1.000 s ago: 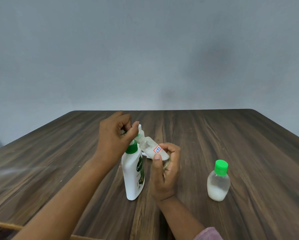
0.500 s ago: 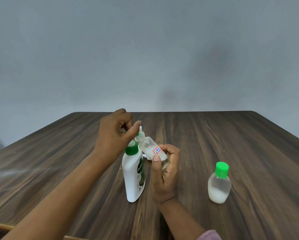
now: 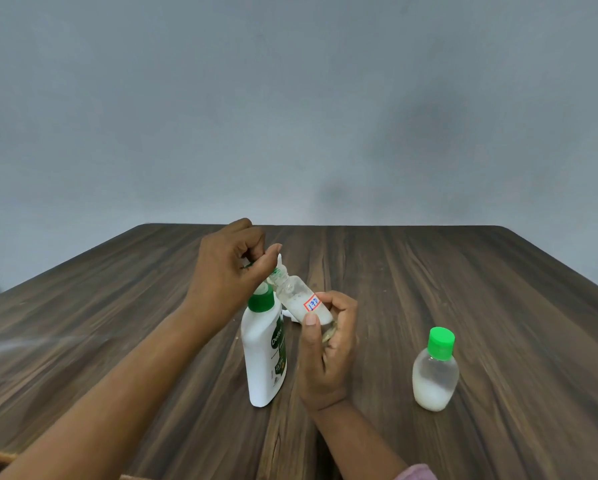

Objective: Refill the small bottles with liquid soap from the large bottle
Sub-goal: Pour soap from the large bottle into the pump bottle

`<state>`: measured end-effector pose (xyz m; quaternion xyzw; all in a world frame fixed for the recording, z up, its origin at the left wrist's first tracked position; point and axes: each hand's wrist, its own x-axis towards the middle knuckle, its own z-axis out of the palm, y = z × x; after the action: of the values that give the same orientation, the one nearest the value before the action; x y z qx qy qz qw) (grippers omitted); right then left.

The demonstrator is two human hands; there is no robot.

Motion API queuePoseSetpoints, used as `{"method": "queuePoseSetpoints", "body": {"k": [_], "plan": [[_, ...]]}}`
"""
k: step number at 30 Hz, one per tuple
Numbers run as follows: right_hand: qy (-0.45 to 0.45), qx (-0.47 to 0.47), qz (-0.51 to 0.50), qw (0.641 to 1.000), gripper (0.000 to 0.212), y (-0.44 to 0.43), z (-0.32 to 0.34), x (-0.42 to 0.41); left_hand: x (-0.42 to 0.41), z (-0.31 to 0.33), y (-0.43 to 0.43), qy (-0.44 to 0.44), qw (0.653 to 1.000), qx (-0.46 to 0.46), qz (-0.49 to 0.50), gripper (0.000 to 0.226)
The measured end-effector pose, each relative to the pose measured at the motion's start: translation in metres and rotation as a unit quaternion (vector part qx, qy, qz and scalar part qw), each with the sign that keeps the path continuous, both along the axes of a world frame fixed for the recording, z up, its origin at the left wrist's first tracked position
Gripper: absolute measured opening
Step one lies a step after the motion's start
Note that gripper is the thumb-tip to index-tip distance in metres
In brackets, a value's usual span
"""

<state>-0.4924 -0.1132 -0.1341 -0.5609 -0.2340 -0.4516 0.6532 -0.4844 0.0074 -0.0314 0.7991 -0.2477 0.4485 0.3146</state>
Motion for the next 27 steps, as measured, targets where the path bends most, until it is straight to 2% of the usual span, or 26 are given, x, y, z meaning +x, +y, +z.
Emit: {"method": "queuePoseSetpoints", "body": {"k": [10, 19, 27], "plan": [[-0.010, 0.008, -0.001, 1.000, 0.013, -0.001, 0.000, -0.001, -0.003, -0.013, -0.003, -0.020, 0.998, -0.054, -0.008, 0.037], [-0.011, 0.002, -0.005, 1.000, 0.015, 0.000, 0.002, 0.000, 0.001, 0.002, -0.001, -0.004, 1.000, 0.021, 0.000, 0.039], [-0.002, 0.021, -0.010, 1.000, 0.014, -0.002, 0.000, 0.000, -0.001, -0.013, -0.005, -0.007, 0.999, -0.043, -0.005, 0.035]]}}
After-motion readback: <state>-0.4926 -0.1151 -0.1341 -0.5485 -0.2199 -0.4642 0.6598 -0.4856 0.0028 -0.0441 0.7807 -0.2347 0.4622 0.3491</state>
